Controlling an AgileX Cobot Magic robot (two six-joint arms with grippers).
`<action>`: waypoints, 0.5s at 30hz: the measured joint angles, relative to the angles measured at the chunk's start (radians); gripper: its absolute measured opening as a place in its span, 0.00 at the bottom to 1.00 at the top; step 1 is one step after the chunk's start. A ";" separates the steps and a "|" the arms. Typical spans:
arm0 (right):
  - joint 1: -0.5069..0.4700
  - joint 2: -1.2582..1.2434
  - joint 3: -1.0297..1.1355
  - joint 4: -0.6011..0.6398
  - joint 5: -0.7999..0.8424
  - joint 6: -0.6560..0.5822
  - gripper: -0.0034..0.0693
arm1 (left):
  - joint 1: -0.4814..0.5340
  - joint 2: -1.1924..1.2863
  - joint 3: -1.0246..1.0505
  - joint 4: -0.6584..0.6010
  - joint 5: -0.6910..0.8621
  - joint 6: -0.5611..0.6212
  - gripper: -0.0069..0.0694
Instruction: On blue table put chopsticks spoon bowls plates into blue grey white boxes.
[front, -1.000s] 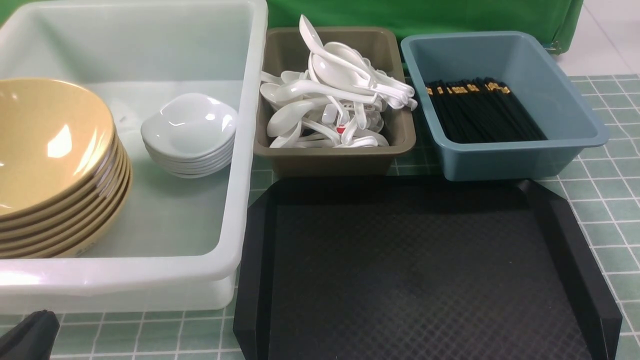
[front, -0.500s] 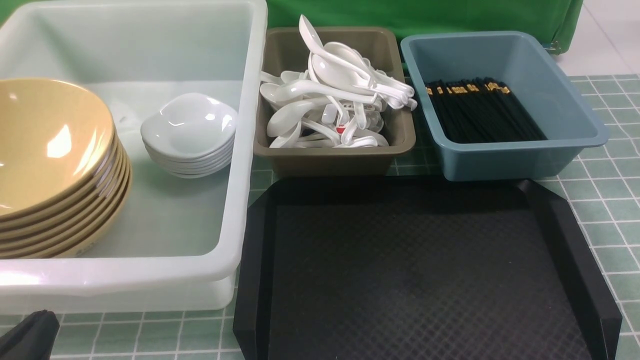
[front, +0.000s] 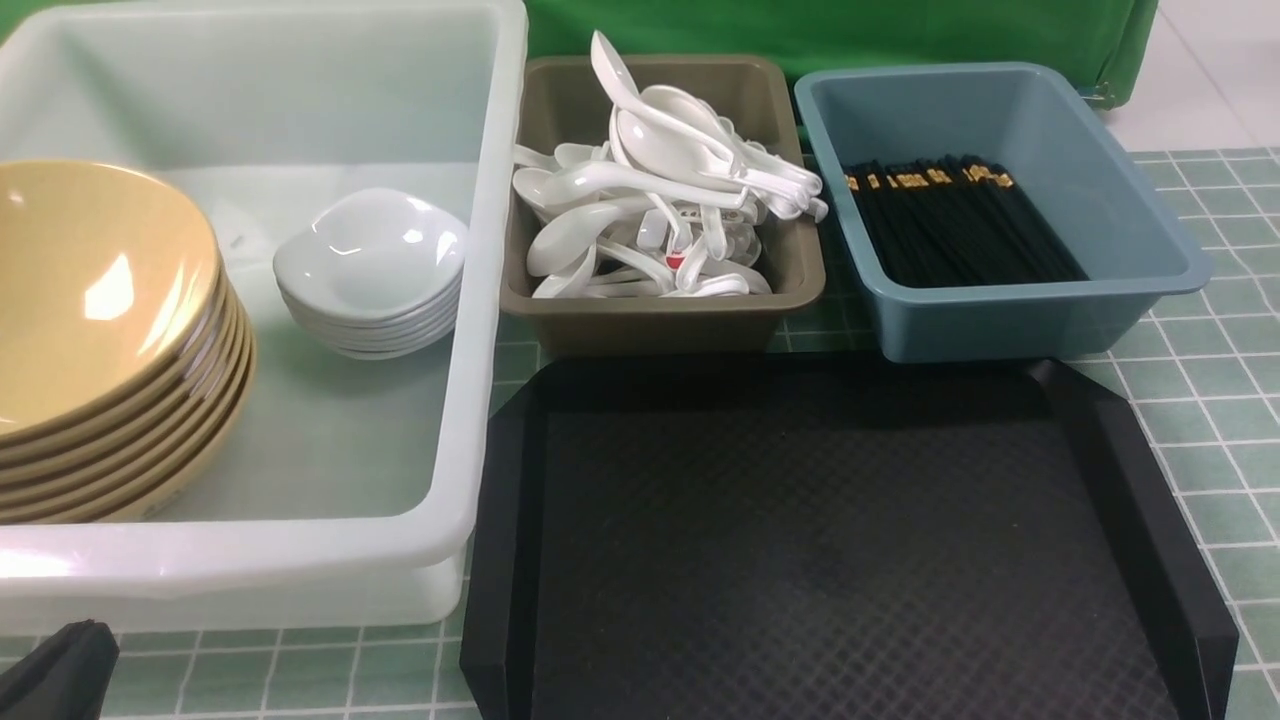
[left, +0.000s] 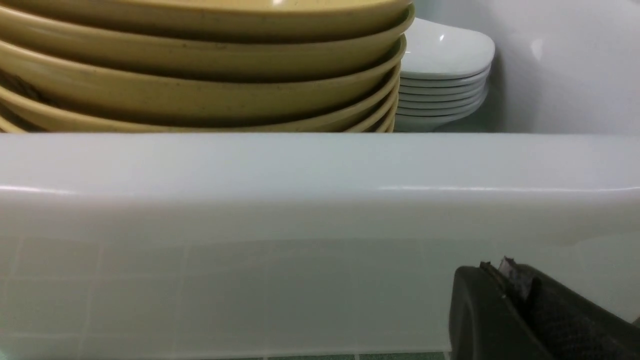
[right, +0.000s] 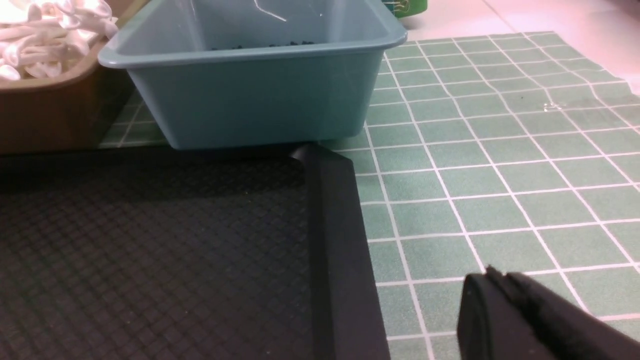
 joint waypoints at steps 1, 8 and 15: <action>0.000 0.000 0.000 0.001 0.000 0.000 0.13 | 0.000 0.000 0.000 0.000 0.000 0.000 0.08; 0.000 0.000 0.000 0.001 0.000 0.000 0.14 | 0.000 0.000 0.000 0.000 0.000 0.000 0.08; 0.000 0.000 0.000 0.001 0.000 0.000 0.15 | 0.000 0.000 0.000 0.000 0.000 -0.003 0.08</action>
